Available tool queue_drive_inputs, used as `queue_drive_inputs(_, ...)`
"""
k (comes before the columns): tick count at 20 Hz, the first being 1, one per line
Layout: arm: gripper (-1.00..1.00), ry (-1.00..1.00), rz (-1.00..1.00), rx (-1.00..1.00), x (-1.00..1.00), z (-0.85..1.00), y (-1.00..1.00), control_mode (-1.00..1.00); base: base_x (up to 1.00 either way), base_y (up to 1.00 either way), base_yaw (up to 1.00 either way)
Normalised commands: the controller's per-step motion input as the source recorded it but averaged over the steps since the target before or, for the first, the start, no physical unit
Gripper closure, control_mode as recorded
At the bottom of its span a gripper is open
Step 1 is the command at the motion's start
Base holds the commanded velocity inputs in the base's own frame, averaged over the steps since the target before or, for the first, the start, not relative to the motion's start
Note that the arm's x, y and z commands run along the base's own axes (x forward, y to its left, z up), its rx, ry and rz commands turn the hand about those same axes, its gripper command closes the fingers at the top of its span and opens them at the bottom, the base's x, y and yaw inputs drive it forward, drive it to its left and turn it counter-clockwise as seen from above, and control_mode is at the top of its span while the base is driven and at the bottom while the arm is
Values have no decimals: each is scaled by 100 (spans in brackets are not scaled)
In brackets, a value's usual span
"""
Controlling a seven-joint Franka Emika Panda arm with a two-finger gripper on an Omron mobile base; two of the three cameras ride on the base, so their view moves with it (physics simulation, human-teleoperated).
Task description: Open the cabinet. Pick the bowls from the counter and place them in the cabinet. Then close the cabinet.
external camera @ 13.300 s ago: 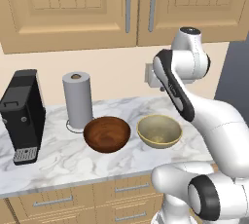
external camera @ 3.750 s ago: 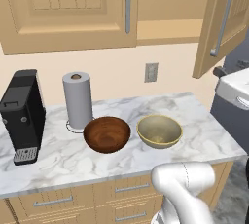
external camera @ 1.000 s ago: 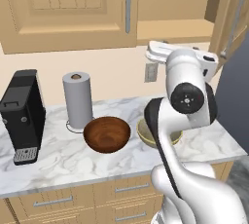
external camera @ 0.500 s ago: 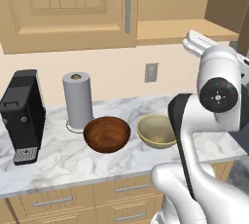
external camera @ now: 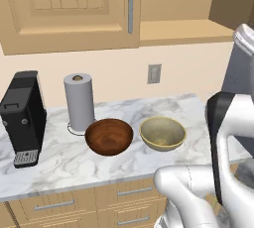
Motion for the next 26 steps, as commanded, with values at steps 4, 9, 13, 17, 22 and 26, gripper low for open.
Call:
queue_drive_inputs(4, -100, -9, 0, 10, -10, -3, -94, -100, 0, 0, 0)
queue_drive_inputs(9, -100, -8, 0, 4, -24, -2, -31, -100, 0, 0, 0)
queue_drive_inputs(13, -100, -8, 9, -15, -47, 17, 86, -100, 0, 0, 0)
queue_drive_inputs(17, -100, 7, 23, -21, -1, 44, 100, -100, 0, 0, 0)
queue_drive_inputs(22, -100, 15, 23, -19, 0, 33, 83, -100, 0, 0, 0)
queue_drive_inputs(26, -100, 0, 3, -12, 0, 0, 82, -100, 0, 0, 0)
